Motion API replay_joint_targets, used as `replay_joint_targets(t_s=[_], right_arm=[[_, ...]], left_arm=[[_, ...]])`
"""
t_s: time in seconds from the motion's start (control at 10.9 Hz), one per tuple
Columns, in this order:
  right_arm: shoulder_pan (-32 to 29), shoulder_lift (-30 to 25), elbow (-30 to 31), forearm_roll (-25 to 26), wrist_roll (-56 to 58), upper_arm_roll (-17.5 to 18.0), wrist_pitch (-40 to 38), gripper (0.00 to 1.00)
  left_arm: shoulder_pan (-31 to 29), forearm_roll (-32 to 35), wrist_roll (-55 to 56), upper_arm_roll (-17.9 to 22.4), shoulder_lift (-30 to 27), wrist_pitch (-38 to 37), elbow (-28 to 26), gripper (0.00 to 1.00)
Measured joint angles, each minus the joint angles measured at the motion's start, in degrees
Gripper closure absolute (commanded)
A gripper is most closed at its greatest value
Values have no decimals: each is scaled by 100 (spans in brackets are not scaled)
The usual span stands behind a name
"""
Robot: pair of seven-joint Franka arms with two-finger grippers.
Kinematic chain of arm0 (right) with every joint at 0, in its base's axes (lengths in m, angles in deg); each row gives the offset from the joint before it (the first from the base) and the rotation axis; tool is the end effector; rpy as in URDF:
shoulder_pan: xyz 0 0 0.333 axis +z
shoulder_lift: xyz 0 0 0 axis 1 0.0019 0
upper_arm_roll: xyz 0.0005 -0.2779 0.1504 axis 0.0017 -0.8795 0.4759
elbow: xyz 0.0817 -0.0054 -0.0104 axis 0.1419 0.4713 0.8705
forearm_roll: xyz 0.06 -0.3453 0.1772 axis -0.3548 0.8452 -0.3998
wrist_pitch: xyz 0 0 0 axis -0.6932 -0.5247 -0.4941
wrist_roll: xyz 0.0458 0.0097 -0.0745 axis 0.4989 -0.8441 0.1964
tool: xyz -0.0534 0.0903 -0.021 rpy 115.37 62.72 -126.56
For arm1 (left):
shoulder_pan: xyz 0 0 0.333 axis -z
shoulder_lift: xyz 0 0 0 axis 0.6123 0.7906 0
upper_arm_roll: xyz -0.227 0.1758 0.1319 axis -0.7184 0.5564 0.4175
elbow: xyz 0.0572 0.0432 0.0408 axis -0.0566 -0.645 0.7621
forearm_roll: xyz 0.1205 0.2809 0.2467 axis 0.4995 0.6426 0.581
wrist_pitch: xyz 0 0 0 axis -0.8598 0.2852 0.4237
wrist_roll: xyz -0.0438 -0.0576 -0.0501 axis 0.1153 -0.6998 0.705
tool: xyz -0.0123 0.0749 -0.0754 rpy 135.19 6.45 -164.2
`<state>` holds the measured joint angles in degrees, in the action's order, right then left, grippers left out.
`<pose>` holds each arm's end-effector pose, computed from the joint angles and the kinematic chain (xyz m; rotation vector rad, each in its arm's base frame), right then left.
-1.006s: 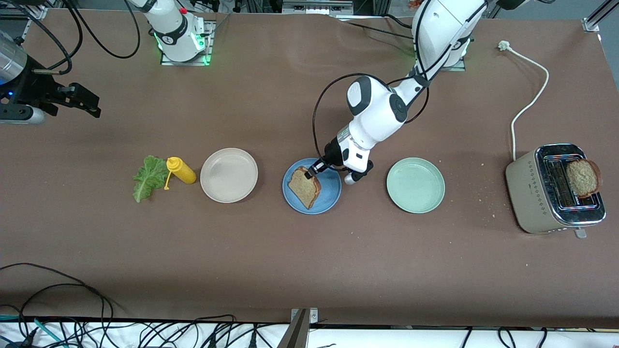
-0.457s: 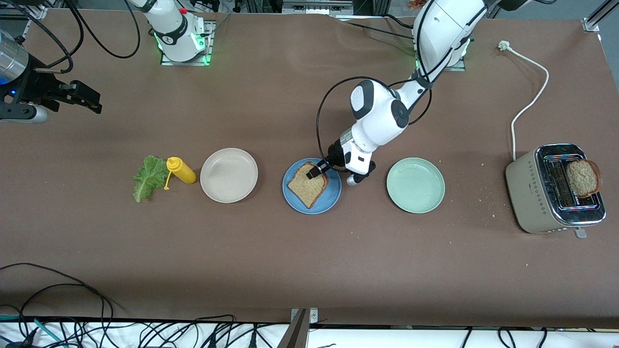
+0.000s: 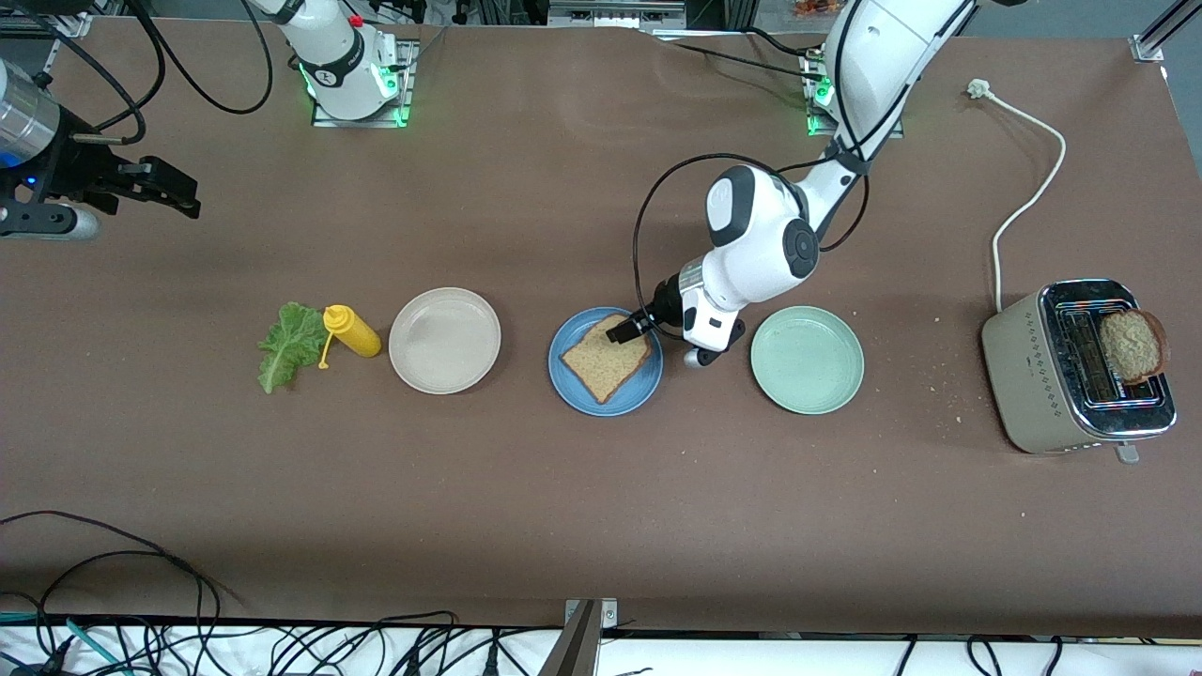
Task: Make sandwich in blue plate with both arms
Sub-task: 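Raise the left gripper toward the toaster while the right gripper reaches the lettuce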
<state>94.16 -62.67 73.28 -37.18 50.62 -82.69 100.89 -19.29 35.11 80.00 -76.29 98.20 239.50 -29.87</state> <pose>0.5389 0.0278 0.5959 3.0951 -0.0340 -0.1724 0.5430 -0.3774 0.2433 2.3829 0.8495 -0.2954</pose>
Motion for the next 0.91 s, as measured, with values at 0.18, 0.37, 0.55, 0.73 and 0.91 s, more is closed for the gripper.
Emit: replay_joint_targets(t_s=[0.18,0.37,0.55,0.73,0.91], right_arm=[[-33,67,13,5,-1,-77,-142,0],[-59,129,14,5,1,-185,-143,0],[-61,230,14,6,1,-208,-29,0],[-65,432,18,23,1,-211,291,0],[-75,721,21,287,0,-215,665,0]], left_arm=[[-4,384,86,360,-308,-1021,13,0],[-179,893,303,707,-729,-2149,98,0],[-760,1979,459,779,-1254,-3294,259,0],[-1353,2873,460,793,-1721,-4283,533,0],[-1734,3740,291,799,-2028,-5089,873,0]])
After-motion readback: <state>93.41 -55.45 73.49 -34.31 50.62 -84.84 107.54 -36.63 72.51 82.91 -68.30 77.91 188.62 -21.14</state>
